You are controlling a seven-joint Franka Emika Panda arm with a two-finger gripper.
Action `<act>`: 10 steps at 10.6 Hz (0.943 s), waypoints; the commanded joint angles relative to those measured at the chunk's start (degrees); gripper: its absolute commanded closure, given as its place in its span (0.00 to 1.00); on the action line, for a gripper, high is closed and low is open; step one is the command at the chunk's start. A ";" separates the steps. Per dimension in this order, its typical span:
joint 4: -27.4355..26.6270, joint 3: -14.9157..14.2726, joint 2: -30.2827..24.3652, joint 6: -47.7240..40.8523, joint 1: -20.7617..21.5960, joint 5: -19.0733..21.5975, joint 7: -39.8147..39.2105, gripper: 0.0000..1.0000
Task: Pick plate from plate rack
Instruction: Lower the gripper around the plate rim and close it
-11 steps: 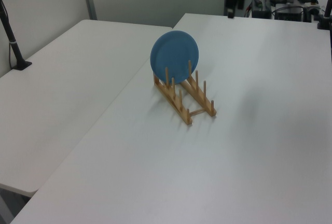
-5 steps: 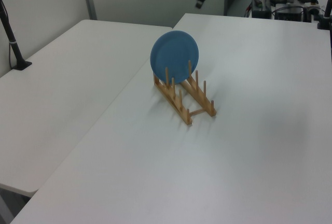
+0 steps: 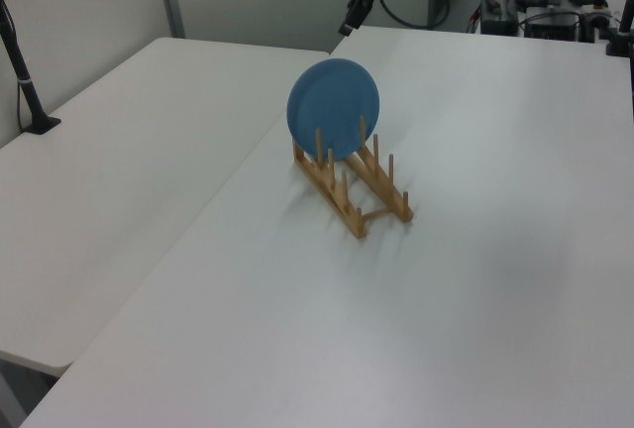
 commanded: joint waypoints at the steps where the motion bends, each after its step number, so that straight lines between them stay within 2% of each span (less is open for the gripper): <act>1: -1.30 -0.82 1.48 -0.45 2.53 -8.89 3.18 0.36; 3: -0.86 -1.61 3.95 -0.37 2.70 -13.57 4.96 0.40; 5: -0.94 -1.70 4.65 -0.45 3.84 -13.93 5.67 0.41; 7: -0.86 -1.70 6.15 -0.45 4.37 -15.51 6.10 0.50; 9: -0.77 -1.70 6.42 -0.37 4.37 -18.23 8.12 0.68; 10: -0.77 -1.70 6.42 -0.37 4.37 -18.59 8.04 0.69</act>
